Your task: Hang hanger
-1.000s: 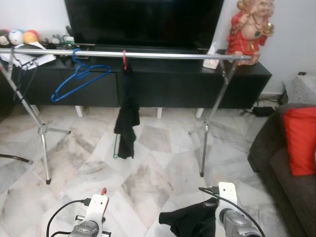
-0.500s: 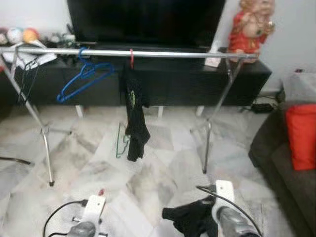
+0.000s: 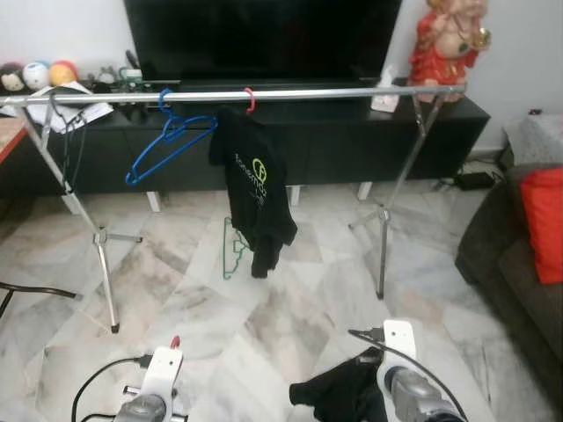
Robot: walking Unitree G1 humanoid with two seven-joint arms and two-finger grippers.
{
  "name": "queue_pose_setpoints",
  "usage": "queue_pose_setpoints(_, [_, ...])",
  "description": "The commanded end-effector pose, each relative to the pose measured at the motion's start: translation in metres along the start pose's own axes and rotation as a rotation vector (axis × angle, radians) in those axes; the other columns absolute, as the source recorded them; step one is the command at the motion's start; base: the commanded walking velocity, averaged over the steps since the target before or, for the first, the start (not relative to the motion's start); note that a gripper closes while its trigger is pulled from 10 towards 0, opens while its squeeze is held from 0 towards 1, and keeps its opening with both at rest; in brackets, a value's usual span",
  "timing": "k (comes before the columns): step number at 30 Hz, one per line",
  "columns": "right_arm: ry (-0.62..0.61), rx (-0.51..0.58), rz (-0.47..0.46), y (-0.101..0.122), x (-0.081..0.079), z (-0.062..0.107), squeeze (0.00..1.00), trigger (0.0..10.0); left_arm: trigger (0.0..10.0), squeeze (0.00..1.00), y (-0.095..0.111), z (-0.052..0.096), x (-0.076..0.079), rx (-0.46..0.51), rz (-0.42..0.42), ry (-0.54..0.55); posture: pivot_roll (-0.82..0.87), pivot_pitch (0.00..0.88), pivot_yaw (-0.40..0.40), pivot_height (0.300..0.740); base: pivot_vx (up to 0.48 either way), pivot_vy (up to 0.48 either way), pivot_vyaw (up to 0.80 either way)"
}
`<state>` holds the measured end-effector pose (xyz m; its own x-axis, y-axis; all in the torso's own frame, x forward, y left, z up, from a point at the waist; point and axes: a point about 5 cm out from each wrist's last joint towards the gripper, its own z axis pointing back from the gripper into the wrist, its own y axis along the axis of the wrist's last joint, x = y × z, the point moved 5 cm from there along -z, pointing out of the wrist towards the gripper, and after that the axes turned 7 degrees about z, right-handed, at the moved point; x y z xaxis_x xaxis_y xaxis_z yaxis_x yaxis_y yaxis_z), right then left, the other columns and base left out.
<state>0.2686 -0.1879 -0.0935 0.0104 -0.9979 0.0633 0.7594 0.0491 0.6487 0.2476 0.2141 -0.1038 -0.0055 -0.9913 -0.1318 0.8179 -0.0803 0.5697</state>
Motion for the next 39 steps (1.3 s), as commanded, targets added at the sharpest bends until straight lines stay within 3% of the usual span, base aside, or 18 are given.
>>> queue_pose_setpoints(1, [-0.010, 0.014, -0.004, 0.0043, 0.0041, -0.0001, 0.00, 10.0, 10.0, 0.00, -0.0019, -0.0001, 0.0056, -0.003, -0.007, -0.014, -0.10, 0.000, -0.039, 0.740, 0.000, 0.244, 0.00])
queue_pose_setpoints(39, [0.001, 0.018, 0.023, 0.0062, 0.0014, -0.0004, 0.00, 10.0, 10.0, 0.00, -0.0024, -0.0002, 0.0079, -0.008, -0.008, -0.021, -0.11, 0.000, -0.027, 0.740, 0.000, 0.250, 0.00])
